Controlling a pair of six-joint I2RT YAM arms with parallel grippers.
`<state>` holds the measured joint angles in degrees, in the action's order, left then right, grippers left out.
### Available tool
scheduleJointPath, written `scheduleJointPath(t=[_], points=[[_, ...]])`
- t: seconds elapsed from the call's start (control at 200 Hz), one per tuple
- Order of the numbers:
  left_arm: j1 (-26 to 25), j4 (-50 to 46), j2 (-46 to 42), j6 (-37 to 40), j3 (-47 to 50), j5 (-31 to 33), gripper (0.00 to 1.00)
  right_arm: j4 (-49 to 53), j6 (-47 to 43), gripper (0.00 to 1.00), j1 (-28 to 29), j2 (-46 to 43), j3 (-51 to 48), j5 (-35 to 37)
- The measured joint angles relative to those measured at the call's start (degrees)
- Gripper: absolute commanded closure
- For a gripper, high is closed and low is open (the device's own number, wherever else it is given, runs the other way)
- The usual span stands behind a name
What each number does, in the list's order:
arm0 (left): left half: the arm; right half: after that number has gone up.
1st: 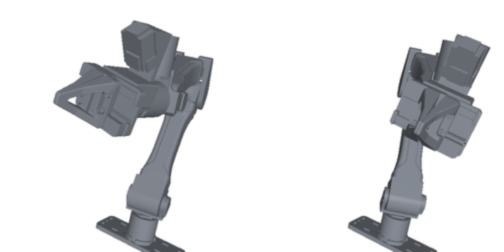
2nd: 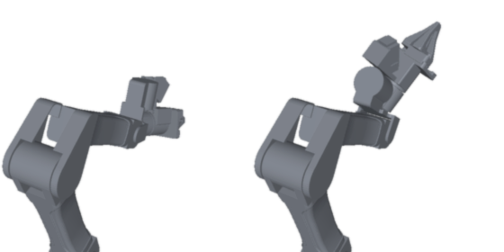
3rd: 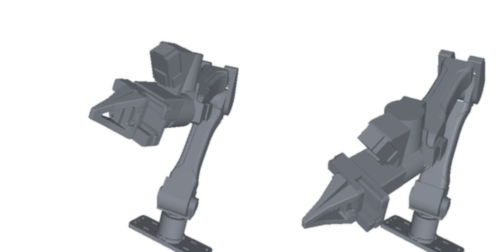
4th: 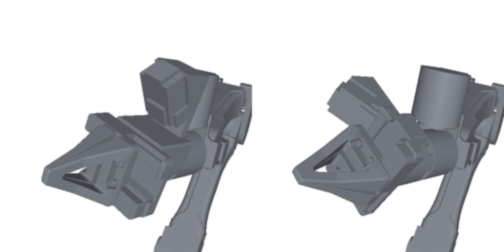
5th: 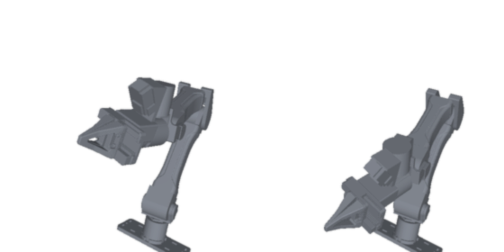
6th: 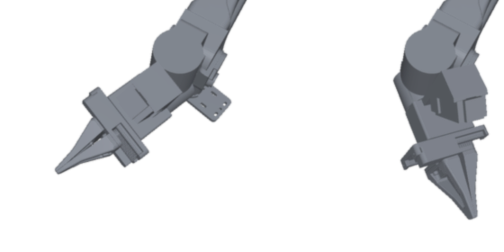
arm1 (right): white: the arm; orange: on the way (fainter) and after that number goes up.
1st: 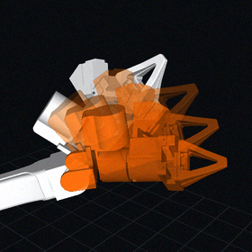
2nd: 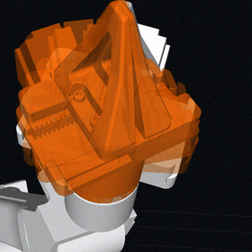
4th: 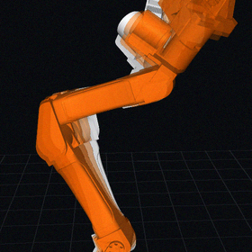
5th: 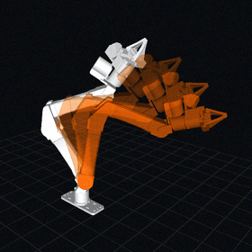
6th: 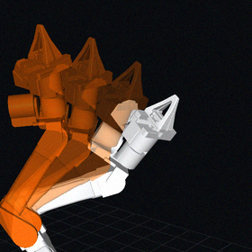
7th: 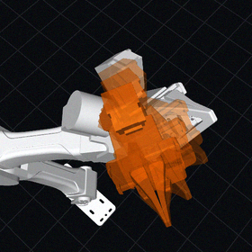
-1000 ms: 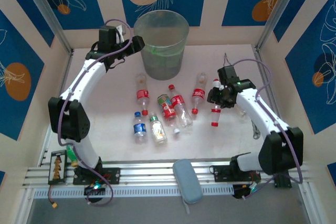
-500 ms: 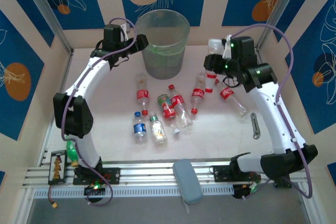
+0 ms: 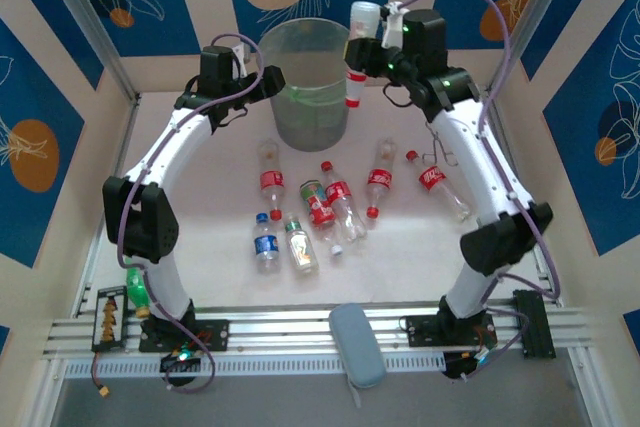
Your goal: Put the plastic bottles in the bin
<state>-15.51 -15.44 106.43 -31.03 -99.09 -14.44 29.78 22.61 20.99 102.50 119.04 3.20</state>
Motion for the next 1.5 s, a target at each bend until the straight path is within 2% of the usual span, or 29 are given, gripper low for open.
scheduleJointPath(t=[0.4, 0.575, 0.725, 0.93, 1.17, 1.296, 1.391, 1.496], points=[[-0.4, 1.6, 1.7, -0.2, -0.8, -0.6, 0.14, 2.1, -0.1, 0.49, 2.4, 27.7, 31.0, -0.4], [-0.4, 1.6, 1.8, -0.2, -0.9, -0.6, 0.14, 4.5, -0.4, 0.48, 3.1, 33.6, 33.8, -0.5], [-0.5, 1.7, 2.1, -0.4, -1.1, -0.9, 0.14, 4.4, -1.8, 0.41, 3.7, 34.4, 31.3, -0.5], [-0.5, 2.6, 2.5, -0.6, -1.2, -1.0, 0.14, 4.9, -4.8, 0.27, 4.8, 34.4, 30.7, -0.1], [-0.5, 2.1, 2.5, -0.4, -1.5, -0.9, 0.13, 6.5, -6.9, 0.22, 5.2, 34.4, 30.8, 0.0], [-0.5, -1.0, 2.5, 1.0, -3.3, -0.2, 0.1, 8.8, -8.2, 0.17, 5.2, 34.5, 33.5, 0.3], [-0.5, -4.4, 2.4, 3.5, -5.4, 1.2, 0.0, 9.5, -9.2, 0.14, 5.2, 34.2, 37.1, 0.5], [-0.5, -7.8, 0.8, 6.8, -5.7, 4.2, 0.0, 9.9, -10.6, 0.12, 5.2, 31.4, 37.7, 0.9]])
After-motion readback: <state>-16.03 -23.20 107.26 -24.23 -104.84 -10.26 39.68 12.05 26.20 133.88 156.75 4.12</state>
